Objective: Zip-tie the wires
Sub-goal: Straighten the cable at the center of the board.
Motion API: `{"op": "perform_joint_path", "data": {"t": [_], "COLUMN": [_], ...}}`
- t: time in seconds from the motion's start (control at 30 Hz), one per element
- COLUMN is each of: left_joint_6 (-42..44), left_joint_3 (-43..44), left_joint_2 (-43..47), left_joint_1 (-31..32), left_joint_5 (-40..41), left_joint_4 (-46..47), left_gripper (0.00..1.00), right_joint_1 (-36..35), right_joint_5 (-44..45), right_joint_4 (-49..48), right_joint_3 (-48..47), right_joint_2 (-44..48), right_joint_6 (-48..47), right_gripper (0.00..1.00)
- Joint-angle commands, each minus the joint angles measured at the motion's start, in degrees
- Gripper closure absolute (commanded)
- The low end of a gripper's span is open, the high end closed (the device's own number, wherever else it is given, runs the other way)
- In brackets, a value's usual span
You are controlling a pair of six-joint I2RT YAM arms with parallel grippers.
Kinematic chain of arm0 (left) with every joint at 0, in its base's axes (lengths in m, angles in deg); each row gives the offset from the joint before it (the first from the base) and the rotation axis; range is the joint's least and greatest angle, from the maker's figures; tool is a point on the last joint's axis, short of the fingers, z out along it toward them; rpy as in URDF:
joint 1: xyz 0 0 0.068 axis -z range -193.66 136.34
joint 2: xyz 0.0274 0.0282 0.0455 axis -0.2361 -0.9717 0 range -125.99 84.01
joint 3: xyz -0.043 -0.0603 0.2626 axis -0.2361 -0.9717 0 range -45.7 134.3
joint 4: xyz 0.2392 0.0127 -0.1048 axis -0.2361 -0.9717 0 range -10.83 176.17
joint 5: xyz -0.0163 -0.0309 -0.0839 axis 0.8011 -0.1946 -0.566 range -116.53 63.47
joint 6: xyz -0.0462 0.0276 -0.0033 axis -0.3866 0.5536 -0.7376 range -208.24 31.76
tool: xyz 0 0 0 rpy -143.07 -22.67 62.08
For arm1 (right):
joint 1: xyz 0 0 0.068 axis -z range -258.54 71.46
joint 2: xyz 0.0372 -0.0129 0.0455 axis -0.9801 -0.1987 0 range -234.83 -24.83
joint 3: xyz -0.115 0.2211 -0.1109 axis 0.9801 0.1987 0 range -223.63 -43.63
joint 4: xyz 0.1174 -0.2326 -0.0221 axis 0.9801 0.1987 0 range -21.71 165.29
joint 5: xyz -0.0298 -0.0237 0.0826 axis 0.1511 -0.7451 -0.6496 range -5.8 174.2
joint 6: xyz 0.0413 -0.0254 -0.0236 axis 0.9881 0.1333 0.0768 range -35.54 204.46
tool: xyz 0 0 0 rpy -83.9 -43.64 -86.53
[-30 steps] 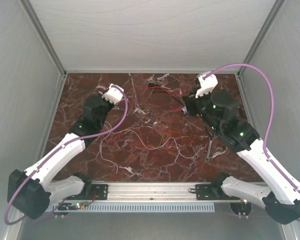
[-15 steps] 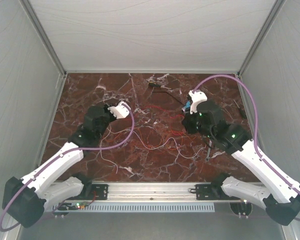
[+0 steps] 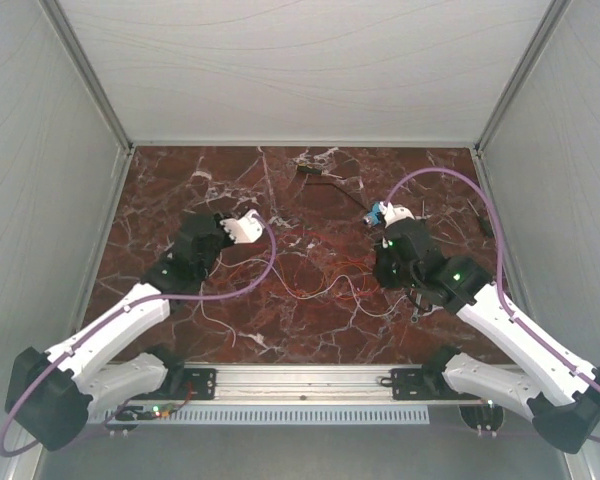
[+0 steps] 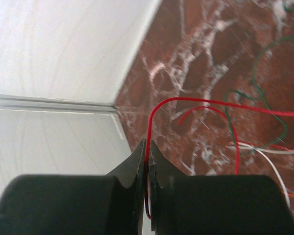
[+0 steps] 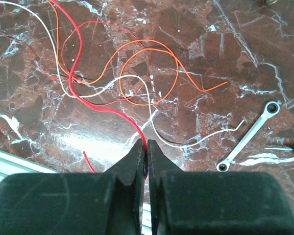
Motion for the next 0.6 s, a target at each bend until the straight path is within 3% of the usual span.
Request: {"op": "perform_joint_path", "data": {"t": [0.0,0.27,0.57], "left_joint_6": [-4.04,-9.48,-10.57], "left_joint_3": [0.57,-2.16,-4.63], "left_joint_2": [-1.2,1.6,-0.56], "left_joint_1": [1.01,3.5,6.2], "left_joint_5": [1.15,-2.44,-4.38], "left_joint_4": [-8.47,-17.83,-18.12], "left_gripper": [1.0,1.0,1.0], "right_joint_1": [0.17,0.18,0.21], "right_joint_5": [2.58,-2.4,-1.61], "right_joint_4": [3.38,6.35,7.02], "right_joint_3": [-0.09,5.51,10.56], "right_joint_2": [0.94,0.95,-0.12], "right_joint_6": [5.59,16.37,29.76], "right_gripper": [1.0,1.0,1.0]}}
